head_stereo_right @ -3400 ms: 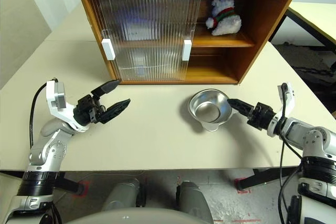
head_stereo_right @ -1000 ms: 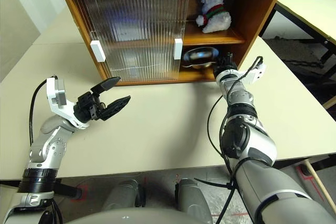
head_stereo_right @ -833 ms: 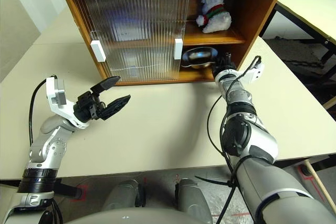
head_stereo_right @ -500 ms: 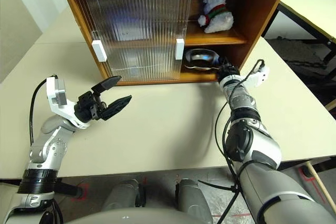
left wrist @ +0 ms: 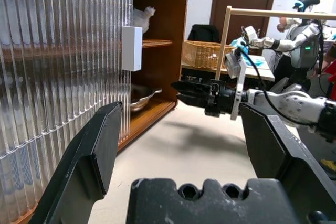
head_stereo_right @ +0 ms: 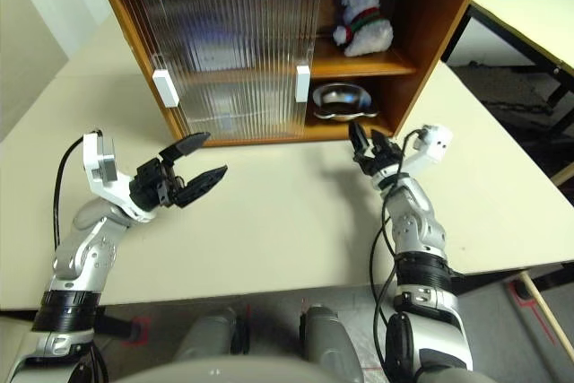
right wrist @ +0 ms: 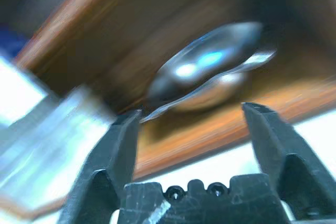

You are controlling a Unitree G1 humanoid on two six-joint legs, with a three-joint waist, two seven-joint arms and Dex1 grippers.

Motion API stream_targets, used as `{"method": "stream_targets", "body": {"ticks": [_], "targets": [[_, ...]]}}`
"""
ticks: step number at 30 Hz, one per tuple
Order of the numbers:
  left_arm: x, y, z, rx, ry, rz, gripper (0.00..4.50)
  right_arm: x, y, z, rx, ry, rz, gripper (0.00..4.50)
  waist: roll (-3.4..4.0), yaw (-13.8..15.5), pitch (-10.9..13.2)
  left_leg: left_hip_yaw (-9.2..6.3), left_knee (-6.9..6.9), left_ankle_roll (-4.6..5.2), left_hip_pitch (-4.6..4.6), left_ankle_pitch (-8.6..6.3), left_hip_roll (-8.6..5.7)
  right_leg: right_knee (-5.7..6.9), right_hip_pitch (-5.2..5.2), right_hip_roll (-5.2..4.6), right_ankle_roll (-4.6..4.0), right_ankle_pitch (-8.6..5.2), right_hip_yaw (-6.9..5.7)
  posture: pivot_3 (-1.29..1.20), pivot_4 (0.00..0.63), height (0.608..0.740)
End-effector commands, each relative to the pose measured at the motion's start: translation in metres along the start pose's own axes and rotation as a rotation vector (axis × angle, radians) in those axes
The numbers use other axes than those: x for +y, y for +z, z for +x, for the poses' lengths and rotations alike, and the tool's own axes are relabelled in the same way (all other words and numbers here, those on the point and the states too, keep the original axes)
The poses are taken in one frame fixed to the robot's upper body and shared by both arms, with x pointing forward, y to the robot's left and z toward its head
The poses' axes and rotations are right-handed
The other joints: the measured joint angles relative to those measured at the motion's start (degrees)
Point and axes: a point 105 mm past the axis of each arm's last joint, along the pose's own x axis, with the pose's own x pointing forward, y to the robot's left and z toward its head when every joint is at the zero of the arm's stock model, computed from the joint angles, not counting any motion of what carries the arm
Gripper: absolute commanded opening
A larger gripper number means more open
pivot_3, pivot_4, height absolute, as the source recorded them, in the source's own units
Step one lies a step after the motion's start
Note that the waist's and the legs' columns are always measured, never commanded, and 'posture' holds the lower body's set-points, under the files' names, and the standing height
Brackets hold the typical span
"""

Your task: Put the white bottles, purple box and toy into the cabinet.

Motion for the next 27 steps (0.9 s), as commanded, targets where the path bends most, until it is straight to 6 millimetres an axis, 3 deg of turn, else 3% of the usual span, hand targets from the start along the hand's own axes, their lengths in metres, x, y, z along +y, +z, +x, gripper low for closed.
{"method": "stream_targets", "body": {"ticks": [1, 8, 11, 16, 27], "targets": [[0.001, -0.003, -0.004, 0.016, 0.007, -0.001, 4.5, 0.049, 0.0, 0.01, 0.025, 0.203, -0.037, 2.79, 0.0, 0.0, 0.0, 0.0, 0.02, 0.0, 0.01, 0.0, 0.0, 0.01, 0.01, 0.01, -0.01, 0.0, -0.01, 0.18, 0.0, 0.74], [0.0, -0.004, -0.005, 0.019, 0.013, -0.003, 4.5, 0.095, 0.012, 0.039, -0.017, 0.302, 0.133, 0.05, -0.02, 0.2, 0.0, 0.0, 0.07, -0.02, 0.0, 0.0, -0.04, 0.0, 0.02, 0.01, -0.03, 0.0, -0.07, 0.18, 0.0, 0.74], [0.001, -0.003, -0.004, 0.013, 0.018, -0.002, 4.5, 0.113, 0.016, 0.049, -0.024, 0.332, 0.169, 0.05, -0.02, 0.3, 0.0, -0.02, 0.05, -0.14, 0.0, -0.07, -0.04, 0.0, 0.01, -0.02, -0.03, 0.0, -0.11, 0.19, 0.0, 0.74], [0.0, -0.004, -0.003, 0.011, 0.023, -0.001, 4.5, 0.124, 0.016, 0.057, -0.015, 0.348, 0.18, 0.05, -0.02, 0.8, 0.0, -0.12, 0.02, -0.22, -0.07, -0.12, -0.04, -0.03, -0.01, -0.09, -0.07, -0.04, -0.24, 0.19, 0.0, 0.74], [-0.001, -0.003, -0.001, 0.014, 0.009, 0.012, 4.5, 0.106, 0.037, 0.067, -0.048, 0.202, 0.094, 0.05, -0.02, 1.5, 0.0, -0.13, 0.03, -0.25, -0.06, -0.12, -0.06, 0.0, -0.01, -0.04, -0.1, -0.05, -0.27, 0.18, 0.0, 0.74]]}}
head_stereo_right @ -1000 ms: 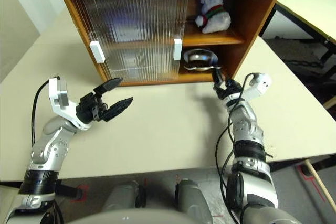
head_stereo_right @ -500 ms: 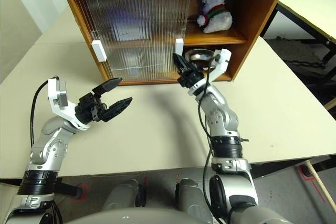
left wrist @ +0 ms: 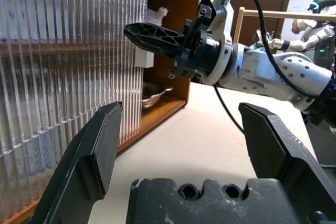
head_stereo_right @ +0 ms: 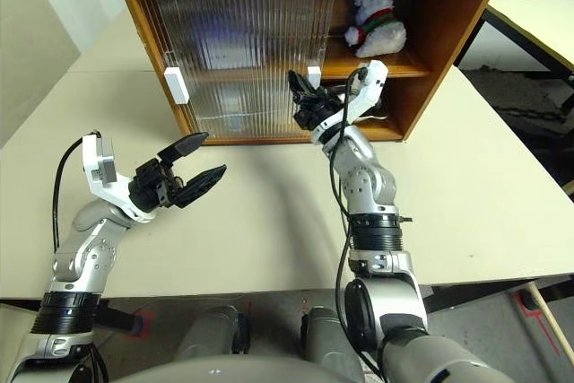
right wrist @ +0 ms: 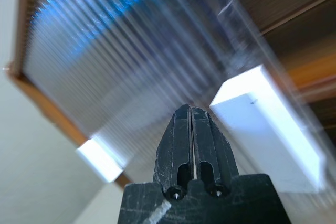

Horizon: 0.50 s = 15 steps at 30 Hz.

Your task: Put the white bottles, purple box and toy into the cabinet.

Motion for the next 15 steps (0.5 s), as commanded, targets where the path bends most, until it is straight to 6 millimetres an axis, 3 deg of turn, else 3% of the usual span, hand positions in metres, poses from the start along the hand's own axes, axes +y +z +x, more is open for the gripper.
{"method": "stream_targets", "body": {"ticks": [1, 6, 15], "targets": [[-0.002, -0.001, 0.002, 0.011, -0.011, 0.01, 4.5, -0.007, 0.01, 0.001, -0.012, -0.052, -0.032, 0.05, 0.0, 0.0, 0.0, 0.0, 0.0, 0.0, 0.0, 0.0, 0.0, 0.0, 0.0, 0.01, 0.0, 0.0, 0.0, 0.18, 0.0, 0.74], [-0.001, -0.002, 0.003, 0.003, -0.01, 0.004, 4.5, -0.022, 0.014, -0.011, 0.011, -0.088, -0.105, 0.05, -0.01, 0.2, 0.0, 0.0, 0.02, 0.03, -0.01, 0.01, -0.07, 0.0, 0.02, 0.02, 0.0, 0.0, -0.02, 0.18, 0.0, 0.74], [0.0, -0.004, 0.003, 0.0, -0.009, -0.007, 4.5, -0.048, 0.038, -0.033, -0.011, -0.172, -0.186, 0.05, -0.02, 0.2, 0.0, -0.02, 0.08, 0.19, -0.03, 0.1, -0.09, -0.03, 0.08, 0.01, 0.02, 0.0, -0.09, 0.17, 0.0, 0.74]]}}
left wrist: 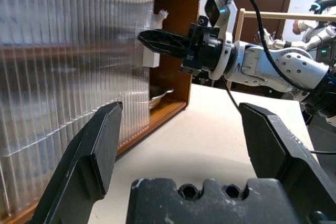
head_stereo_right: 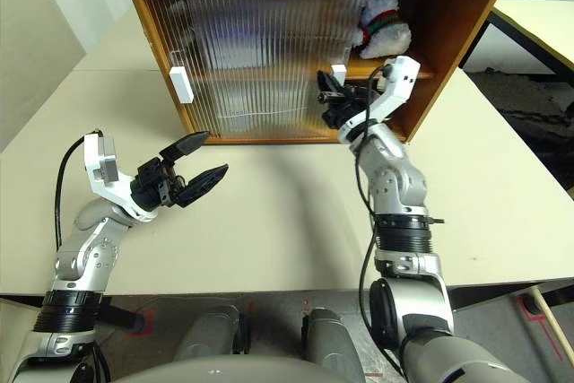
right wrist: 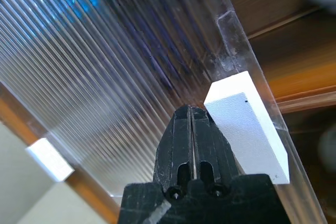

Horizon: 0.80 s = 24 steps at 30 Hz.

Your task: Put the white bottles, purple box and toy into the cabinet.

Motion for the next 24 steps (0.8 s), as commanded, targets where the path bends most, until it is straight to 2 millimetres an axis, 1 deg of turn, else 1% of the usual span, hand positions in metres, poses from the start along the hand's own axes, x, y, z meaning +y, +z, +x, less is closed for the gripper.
{"method": "stream_targets", "body": {"ticks": [1, 4, 6, 9, 15, 24], "targets": [[0.0, -0.005, 0.0, 0.008, -0.001, -0.009, 4.5, -0.018, 0.007, -0.009, -0.012, -0.071, -0.022, 0.05, 0.0, -0.2, 0.0, 0.0, 0.0, 0.09, 0.0, 0.05, 0.0, 0.0, 0.0, 0.0, 0.0, 0.0, 0.02, 0.17, 0.0, 0.74], [0.0, -0.005, 0.001, 0.006, -0.005, -0.011, 4.5, -0.028, 0.011, -0.014, -0.022, -0.112, -0.041, 0.05, 0.0, -0.2, 0.0, -0.01, -0.01, 0.12, 0.0, 0.07, 0.02, 0.0, -0.01, 0.0, 0.0, 0.0, 0.03, 0.17, 0.0, 0.74], [0.0, -0.006, 0.001, 0.006, -0.007, -0.012, 4.5, -0.032, 0.012, -0.015, -0.024, -0.122, -0.044, 0.05, 0.0, -0.2, 0.0, -0.01, -0.01, 0.13, 0.0, 0.07, 0.02, 0.0, -0.01, 0.01, 0.0, 0.0, 0.02, 0.16, 0.0, 0.74], [0.0, -0.006, 0.003, 0.008, -0.016, -0.015, 4.5, -0.047, 0.018, -0.018, -0.024, -0.165, -0.08, 0.05, 0.0, -0.1, 0.0, -0.01, 0.01, 0.15, 0.0, 0.09, 0.01, 0.0, 0.0, 0.02, 0.0, 0.0, 0.01, 0.15, 0.0, 0.74], [0.0, -0.006, 0.003, 0.008, -0.016, -0.013, 4.5, -0.071, 0.027, -0.027, -0.029, -0.242, -0.116, 0.05, -0.02, -0.1, 0.0, -0.02, 0.06, 0.18, -0.01, 0.1, -0.02, -0.01, 0.04, -0.02, 0.02, 0.0, 0.0, 0.15, 0.0, 0.74], [-0.001, -0.006, 0.004, 0.005, -0.018, -0.016, 4.5, -0.099, 0.039, -0.034, -0.051, -0.325, -0.153, 0.05, -0.04, -0.1, 0.0, 0.0, 0.17, 0.28, -0.01, 0.16, -0.06, -0.07, 0.13, -0.05, 0.06, 0.03, 0.01, 0.15, 0.0, 0.74]]}}
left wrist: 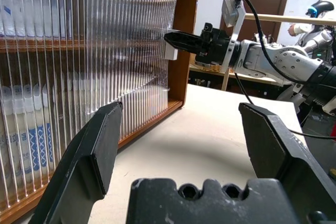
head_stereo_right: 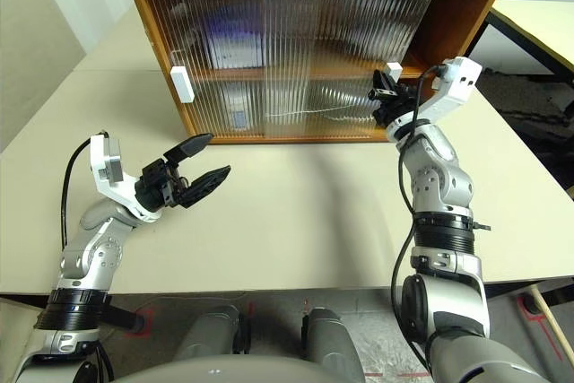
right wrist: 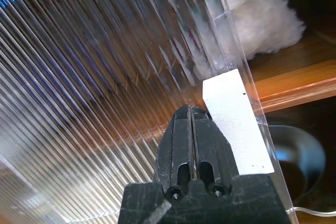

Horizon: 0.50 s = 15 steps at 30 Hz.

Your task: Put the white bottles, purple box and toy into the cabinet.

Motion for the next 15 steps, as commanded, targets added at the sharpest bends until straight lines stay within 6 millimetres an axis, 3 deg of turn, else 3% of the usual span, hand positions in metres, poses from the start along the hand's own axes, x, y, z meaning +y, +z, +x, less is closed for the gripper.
{"method": "stream_targets", "body": {"ticks": [1, 7, 15], "targets": [[-0.001, 0.0, 0.002, 0.007, -0.012, 0.011, 4.5, -0.034, 0.005, -0.006, -0.007, -0.118, -0.04, 0.05, 0.0, 0.0, 0.0, 0.03, 0.0, 0.03, 0.0, 0.02, -0.01, -0.03, 0.01, -0.02, 0.02, 0.01, 0.03, 0.15, 0.0, 0.74], [-0.001, -0.001, 0.002, 0.008, -0.011, 0.011, 4.5, -0.056, 0.011, -0.009, -0.022, -0.18, -0.08, 0.05, -0.01, 0.0, 0.0, 0.16, 0.01, 0.16, 0.01, 0.09, -0.03, -0.02, 0.0, -0.04, 0.1, 0.07, 0.13, 0.15, 0.0, 0.74], [-0.003, -0.002, 0.001, 0.009, -0.01, 0.005, 4.5, -0.069, 0.014, -0.013, -0.022, -0.232, -0.12, 0.05, -0.06, 0.0, 0.0, 0.22, 0.01, 0.18, -0.01, 0.1, -0.02, -0.06, 0.0, -0.06, 0.14, 0.07, 0.19, 0.15, 0.0, 0.74]]}}
